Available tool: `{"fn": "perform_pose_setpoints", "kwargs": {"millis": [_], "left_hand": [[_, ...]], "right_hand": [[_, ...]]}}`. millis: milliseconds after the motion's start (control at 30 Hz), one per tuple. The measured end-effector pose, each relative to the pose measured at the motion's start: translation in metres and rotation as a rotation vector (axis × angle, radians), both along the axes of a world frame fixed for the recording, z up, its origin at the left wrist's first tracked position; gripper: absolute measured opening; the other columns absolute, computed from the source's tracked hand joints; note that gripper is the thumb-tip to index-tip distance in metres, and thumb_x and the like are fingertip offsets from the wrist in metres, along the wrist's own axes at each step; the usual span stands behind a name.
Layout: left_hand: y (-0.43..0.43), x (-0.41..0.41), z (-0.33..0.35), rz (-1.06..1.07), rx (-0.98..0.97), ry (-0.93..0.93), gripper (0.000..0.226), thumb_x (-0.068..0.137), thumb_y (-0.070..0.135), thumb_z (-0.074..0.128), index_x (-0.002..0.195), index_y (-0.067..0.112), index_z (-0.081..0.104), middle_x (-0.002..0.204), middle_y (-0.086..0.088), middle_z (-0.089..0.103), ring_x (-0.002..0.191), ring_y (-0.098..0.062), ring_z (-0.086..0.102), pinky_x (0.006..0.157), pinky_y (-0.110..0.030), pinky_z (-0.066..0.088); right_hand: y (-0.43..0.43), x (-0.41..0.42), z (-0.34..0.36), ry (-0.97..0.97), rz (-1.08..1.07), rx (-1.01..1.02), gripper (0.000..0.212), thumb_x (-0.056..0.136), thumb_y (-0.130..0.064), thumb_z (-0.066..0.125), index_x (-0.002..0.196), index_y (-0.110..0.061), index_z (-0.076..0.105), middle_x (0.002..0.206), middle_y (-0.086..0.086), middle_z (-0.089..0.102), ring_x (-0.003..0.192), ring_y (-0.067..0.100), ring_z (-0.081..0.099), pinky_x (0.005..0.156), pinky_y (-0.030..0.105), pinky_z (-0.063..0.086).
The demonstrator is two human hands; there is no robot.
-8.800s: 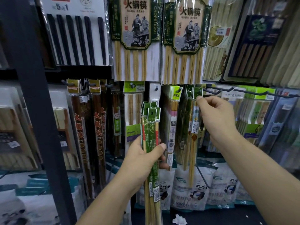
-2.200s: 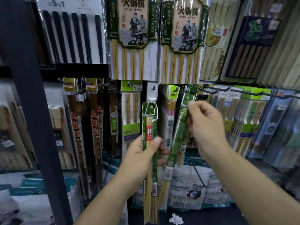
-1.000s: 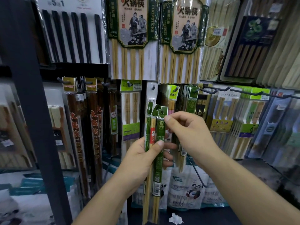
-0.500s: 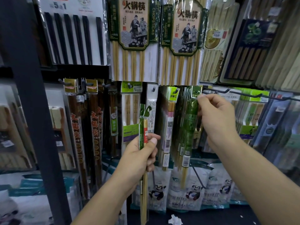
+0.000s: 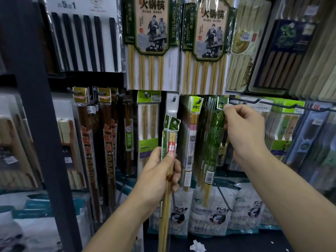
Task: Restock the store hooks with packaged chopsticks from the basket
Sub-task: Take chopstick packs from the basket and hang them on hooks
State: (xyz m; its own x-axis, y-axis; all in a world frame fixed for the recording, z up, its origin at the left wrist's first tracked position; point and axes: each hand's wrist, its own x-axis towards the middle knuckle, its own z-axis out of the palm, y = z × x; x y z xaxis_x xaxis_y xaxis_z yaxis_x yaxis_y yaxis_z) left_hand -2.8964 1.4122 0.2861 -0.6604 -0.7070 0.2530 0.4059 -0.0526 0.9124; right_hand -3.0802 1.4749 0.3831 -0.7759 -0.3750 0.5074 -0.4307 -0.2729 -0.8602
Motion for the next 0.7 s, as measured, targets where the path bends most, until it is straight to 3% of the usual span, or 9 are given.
{"fn": "perform_pose_setpoints", "kwargs": {"millis": [67, 133, 400, 500, 600, 700], "left_hand": [[0.000, 0.000, 0.001, 0.029, -0.018, -0.011, 0.012, 0.108, 0.028, 0.048, 0.114, 0.024, 0.058, 0.076, -0.002, 0.064, 0.059, -0.014, 0.058, 0.052, -0.030, 0.051], [0.000, 0.000, 0.001, 0.048, -0.042, -0.014, 0.016, 0.108, 0.027, 0.048, 0.110, 0.015, 0.058, 0.077, -0.003, 0.066, 0.062, -0.016, 0.062, 0.056, -0.031, 0.056], [0.001, -0.001, 0.000, 0.081, -0.089, -0.023, 0.020, 0.104, 0.024, 0.056, 0.111, 0.008, 0.065, 0.077, -0.003, 0.069, 0.071, -0.018, 0.069, 0.063, -0.032, 0.060], [0.001, -0.003, 0.001, 0.089, -0.080, -0.015, 0.019, 0.102, 0.023, 0.058, 0.110, 0.009, 0.067, 0.078, -0.004, 0.070, 0.072, -0.019, 0.070, 0.064, -0.032, 0.061], [0.003, -0.004, 0.001, 0.084, -0.085, -0.010, 0.015, 0.103, 0.022, 0.058, 0.106, 0.014, 0.071, 0.078, -0.005, 0.071, 0.072, -0.019, 0.070, 0.063, -0.032, 0.061], [0.004, -0.005, 0.000, 0.074, -0.076, -0.006, 0.015, 0.103, 0.019, 0.058, 0.104, 0.018, 0.073, 0.078, -0.007, 0.070, 0.071, -0.019, 0.069, 0.063, -0.032, 0.061]], "right_hand": [[-0.001, -0.001, -0.001, 0.009, -0.002, 0.016, 0.028, 0.097, -0.030, 0.063, 0.077, -0.011, 0.064, 0.064, 0.001, 0.049, 0.052, 0.007, 0.040, 0.051, 0.016, 0.038], [-0.003, -0.002, -0.003, 0.027, -0.012, 0.039, 0.030, 0.098, -0.030, 0.063, 0.076, -0.009, 0.063, 0.064, 0.002, 0.049, 0.055, 0.009, 0.042, 0.053, 0.021, 0.040], [0.002, -0.002, -0.012, 0.056, -0.054, 0.047, 0.027, 0.095, -0.036, 0.067, 0.077, -0.016, 0.063, 0.066, -0.002, 0.055, 0.059, 0.009, 0.050, 0.061, 0.026, 0.045], [0.009, 0.015, -0.021, 0.053, 0.056, 0.074, 0.022, 0.095, -0.034, 0.068, 0.078, -0.020, 0.068, 0.066, 0.001, 0.060, 0.057, 0.003, 0.052, 0.058, 0.021, 0.047], [0.015, 0.037, -0.027, 0.138, 0.283, 0.145, 0.010, 0.094, -0.029, 0.069, 0.085, -0.028, 0.074, 0.081, -0.006, 0.072, 0.065, -0.003, 0.061, 0.057, 0.012, 0.048], [0.014, 0.050, -0.030, 0.234, 0.392, 0.163, 0.006, 0.094, -0.021, 0.071, 0.090, -0.025, 0.073, 0.079, -0.006, 0.071, 0.070, 0.001, 0.062, 0.066, 0.016, 0.053]]}}
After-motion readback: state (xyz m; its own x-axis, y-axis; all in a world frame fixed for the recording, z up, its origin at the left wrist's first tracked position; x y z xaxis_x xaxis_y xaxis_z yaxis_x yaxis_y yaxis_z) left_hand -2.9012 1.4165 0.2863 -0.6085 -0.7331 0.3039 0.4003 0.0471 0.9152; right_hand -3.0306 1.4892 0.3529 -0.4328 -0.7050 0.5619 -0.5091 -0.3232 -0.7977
